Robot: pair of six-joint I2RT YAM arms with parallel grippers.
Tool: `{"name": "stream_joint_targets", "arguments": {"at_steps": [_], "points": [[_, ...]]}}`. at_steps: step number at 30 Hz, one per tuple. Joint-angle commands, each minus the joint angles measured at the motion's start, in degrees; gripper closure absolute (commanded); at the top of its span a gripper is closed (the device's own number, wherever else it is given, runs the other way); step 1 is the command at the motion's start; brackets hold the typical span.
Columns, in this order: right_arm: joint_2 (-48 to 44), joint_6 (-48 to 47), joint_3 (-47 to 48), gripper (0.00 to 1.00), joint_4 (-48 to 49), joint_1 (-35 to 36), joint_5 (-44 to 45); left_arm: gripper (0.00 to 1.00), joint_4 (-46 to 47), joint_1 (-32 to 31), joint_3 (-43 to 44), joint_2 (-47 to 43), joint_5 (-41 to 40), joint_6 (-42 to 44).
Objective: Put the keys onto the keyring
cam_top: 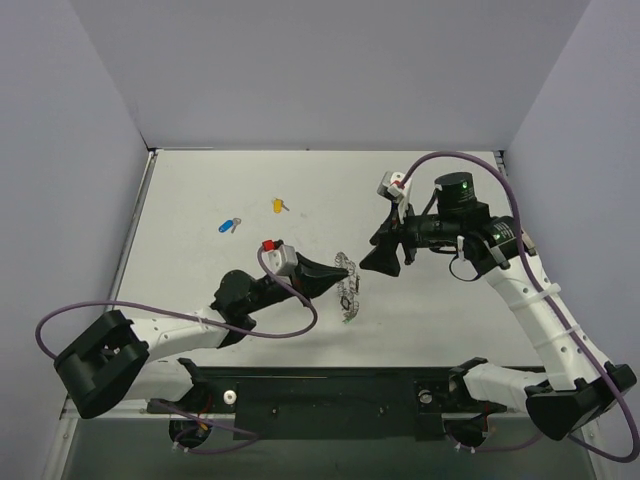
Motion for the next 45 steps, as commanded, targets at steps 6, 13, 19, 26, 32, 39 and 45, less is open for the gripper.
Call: {"name": "stream_joint_targets", "arguments": {"at_steps": [6, 13, 19, 26, 32, 39, 45], "points": [[-1.77, -4.31, -2.69, 0.41, -3.34, -1.19, -9.89, 1.00, 8.55, -7.16, -2.31, -1.21, -12.69, -1.94], [-5.02, 1.13, -10.42, 0.52, 1.99, -0.05, -11.38, 1.00, 14.88, -9.18, -4.07, 0.02, -17.61, -5.55], [-5.64, 12.02, -14.12, 0.57, 14.57, -0.05, -11.47, 1.00, 18.66, -11.38, -4.34, 1.87, -19.55, -6.60], [-6.25, 16.26, -18.33, 0.58, 19.95, 0.30, -11.74, 1.00, 22.62, -12.09, -4.25, 3.80, -21.30, -8.18], [-7.31, 13.11, -20.97, 0.59, 18.02, 0.21, -10.60, 1.00, 24.73, -12.35, -4.25, 4.76, -21.92, -8.98], [-7.40, 11.69, -22.55, 0.61, 17.22, 0.04, -8.58, 1.00, 25.78, -12.70, -4.43, 4.76, -22.63, -9.33], [-7.40, 11.25, -23.52, 0.61, 17.40, -0.14, -9.01, 1.00, 26.22, -12.79, -4.51, 4.24, -22.89, -9.42]]}}
